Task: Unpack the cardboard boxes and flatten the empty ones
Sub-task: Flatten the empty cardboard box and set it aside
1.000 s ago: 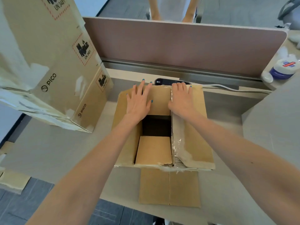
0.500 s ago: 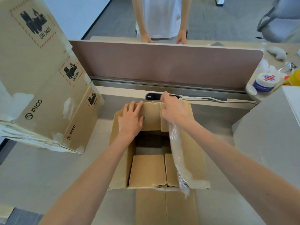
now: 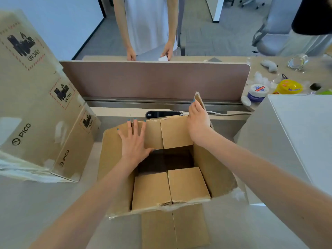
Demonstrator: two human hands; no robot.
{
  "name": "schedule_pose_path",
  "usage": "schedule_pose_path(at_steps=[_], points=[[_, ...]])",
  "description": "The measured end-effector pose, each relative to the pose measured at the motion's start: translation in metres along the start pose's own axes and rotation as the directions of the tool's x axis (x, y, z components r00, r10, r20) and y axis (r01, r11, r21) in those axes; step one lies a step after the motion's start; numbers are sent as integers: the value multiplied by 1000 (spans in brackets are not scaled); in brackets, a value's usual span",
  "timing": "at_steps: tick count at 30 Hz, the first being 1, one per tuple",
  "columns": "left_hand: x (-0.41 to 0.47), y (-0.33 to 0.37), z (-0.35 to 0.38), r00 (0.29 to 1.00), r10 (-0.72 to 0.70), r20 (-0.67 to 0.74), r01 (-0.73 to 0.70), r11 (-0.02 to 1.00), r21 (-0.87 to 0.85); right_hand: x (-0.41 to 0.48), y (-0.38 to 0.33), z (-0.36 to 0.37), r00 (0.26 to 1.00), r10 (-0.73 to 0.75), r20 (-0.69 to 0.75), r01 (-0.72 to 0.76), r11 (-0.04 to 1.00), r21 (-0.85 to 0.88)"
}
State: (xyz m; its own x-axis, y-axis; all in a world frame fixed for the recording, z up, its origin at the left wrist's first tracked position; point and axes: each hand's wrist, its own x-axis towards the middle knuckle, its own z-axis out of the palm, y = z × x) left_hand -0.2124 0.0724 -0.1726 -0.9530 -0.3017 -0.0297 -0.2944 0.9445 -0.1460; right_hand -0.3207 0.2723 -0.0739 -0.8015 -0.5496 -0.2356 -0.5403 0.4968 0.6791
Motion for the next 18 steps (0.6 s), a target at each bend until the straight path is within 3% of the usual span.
schedule_pose_path(at_steps=[6, 11, 13, 18], points=[[-12, 2, 7, 1000, 26, -4, -24, 973, 231, -12, -18, 39, 998, -8, 60, -14, 935, 356], [-15, -19, 12, 994, 106, 0, -104, 978, 182, -16, -50, 50, 997, 36, 64, -71, 712, 699], [-15, -29, 13, 991, 134, 11, -135, 983, 125, -17, -68, 46, 994, 93, 55, -103, 663, 742], [-21, -49, 8, 978, 200, 67, -199, 980, -16, -22, -97, 39, 975, 221, 11, -161, 674, 721]])
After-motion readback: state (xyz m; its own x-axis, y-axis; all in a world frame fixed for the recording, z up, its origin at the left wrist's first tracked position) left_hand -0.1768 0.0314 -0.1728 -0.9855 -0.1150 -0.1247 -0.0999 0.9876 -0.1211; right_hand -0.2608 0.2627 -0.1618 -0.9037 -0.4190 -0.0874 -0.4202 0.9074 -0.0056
